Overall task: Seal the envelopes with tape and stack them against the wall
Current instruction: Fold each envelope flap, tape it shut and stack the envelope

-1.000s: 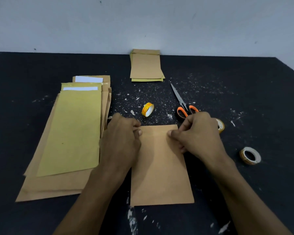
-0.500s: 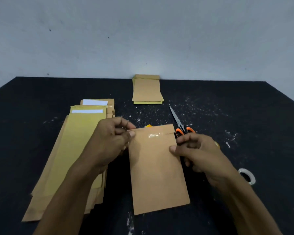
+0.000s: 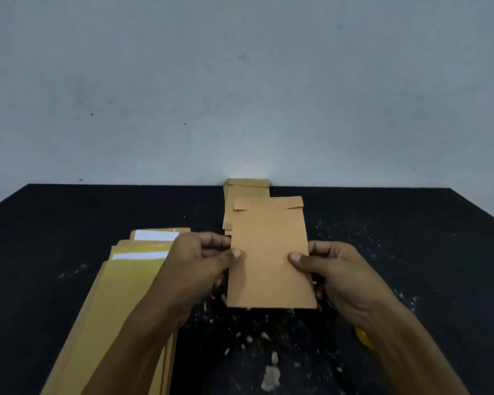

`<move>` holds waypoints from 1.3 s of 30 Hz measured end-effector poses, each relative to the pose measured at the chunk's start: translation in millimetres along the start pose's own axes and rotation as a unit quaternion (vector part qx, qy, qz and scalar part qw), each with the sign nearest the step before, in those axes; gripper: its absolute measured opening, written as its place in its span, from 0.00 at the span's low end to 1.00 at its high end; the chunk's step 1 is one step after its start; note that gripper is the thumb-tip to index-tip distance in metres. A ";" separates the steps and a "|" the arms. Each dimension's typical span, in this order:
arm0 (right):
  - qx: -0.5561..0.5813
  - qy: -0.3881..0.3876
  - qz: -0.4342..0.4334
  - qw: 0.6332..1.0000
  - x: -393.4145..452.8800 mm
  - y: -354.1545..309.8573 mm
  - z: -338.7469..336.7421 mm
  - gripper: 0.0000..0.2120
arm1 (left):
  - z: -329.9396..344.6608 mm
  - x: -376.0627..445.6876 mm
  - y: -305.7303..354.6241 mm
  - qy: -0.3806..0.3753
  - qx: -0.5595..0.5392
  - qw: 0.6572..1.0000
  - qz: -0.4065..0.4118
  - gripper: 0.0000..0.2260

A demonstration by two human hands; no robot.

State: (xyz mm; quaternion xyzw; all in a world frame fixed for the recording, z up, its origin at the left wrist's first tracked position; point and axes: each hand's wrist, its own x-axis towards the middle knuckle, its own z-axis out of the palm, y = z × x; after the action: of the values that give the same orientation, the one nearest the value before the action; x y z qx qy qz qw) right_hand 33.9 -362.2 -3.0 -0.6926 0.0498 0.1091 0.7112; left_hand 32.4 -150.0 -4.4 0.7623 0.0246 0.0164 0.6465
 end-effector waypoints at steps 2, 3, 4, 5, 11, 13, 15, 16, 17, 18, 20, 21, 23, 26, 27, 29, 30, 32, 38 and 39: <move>-0.022 0.025 0.010 0.999 28.5 -6.3 2.2 0.04 | 7.0 19.0 0.5 -0.002 0.011 1.000 -0.017 0.02; -0.049 0.039 0.012 0.998 45.0 -9.2 3.2 0.02 | 9.5 33.5 0.4 0.003 0.022 0.999 -0.025 0.02; -0.078 0.054 0.011 0.995 60.5 -10.8 4.3 0.02 | 11.2 47.5 -0.8 0.011 0.041 0.999 -0.031 0.02; -0.107 0.068 0.007 0.992 77.6 -12.8 5.5 0.04 | 12.2 64.8 -3.3 0.018 0.064 0.997 -0.035 0.02; -0.278 0.125 -0.031 0.952 167.6 -13.4 16.7 0.08 | 15.2 152.6 -23.8 0.061 0.190 0.978 -0.058 0.04; -0.320 0.136 -0.031 0.937 196.3 -13.0 20.9 0.10 | 14.8 179.0 -26.5 0.070 0.217 0.972 -0.054 0.04; -0.357 0.144 -0.030 0.922 215.1 -13.9 25.8 0.11 | 13.9 198.3 -27.7 0.080 0.240 0.966 -0.049 0.06; -0.373 0.146 -0.027 0.916 222.4 -13.5 28.6 0.12 | 14.0 206.7 -30.1 0.084 0.252 0.963 -0.047 0.06; -0.389 0.150 -0.027 0.909 227.5 -12.8 30.3 0.12 | 14.5 212.2 -31.2 0.085 0.261 0.960 -0.045 0.07; -0.402 0.153 -0.029 0.902 231.6 -11.7 32.1 0.13 | 15.1 217.5 -33.3 0.086 0.271 0.958 -0.043 0.07; -0.422 0.163 -0.035 0.891 235.6 -9.6 34.2 0.13 | 16.4 222.4 -35.4 0.085 0.287 0.953 -0.041 0.07; -0.431 0.167 -0.040 0.886 237.7 -8.2 34.6 0.12 | 17.0 224.5 -36.7 0.084 0.291 0.952 -0.042 0.07; -0.444 0.170 -0.044 0.878 238.4 -6.9 35.5 0.12 | 17.2 225.8 -38.0 0.086 0.294 0.951 -0.040 0.07; -0.440 0.165 -0.055 0.881 234.8 -6.3 35.2 0.10 | 16.9 222.2 -36.2 0.081 0.293 0.952 -0.036 0.07; -0.435 0.163 -0.060 0.883 233.5 -6.0 34.0 0.11 | 17.2 219.0 -33.2 0.074 0.289 0.954 -0.037 0.07; -0.434 0.157 -0.071 0.884 226.0 -7.5 31.7 0.13 | 16.5 210.4 -26.4 0.060 0.284 0.956 -0.032 0.08; -0.437 0.154 -0.080 0.883 220.5 -8.5 30.6 0.15 | 15.0 205.7 -23.7 0.056 0.281 0.958 -0.024 0.07; -0.443 0.148 -0.103 0.878 207.5 -10.6 29.5 0.19 | 11.1 193.5 -15.8 0.049 0.274 0.961 -0.005 0.09; -0.409 0.097 -0.183 0.888 138.4 -18.1 47.7 0.17 | -13.4 124.2 7.8 0.054 0.267 0.960 0.067 0.13; -0.403 0.084 -0.191 0.891 126.2 -18.7 53.0 0.15 | -18.2 111.9 10.2 0.054 0.267 0.959 0.076 0.12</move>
State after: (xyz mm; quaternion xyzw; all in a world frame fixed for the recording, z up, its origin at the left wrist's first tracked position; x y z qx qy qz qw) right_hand 156.4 -298.8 -10.9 -0.9227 -0.0717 -0.0766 0.3711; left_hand 143.2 -127.1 7.8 0.9047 0.0045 0.0996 0.4142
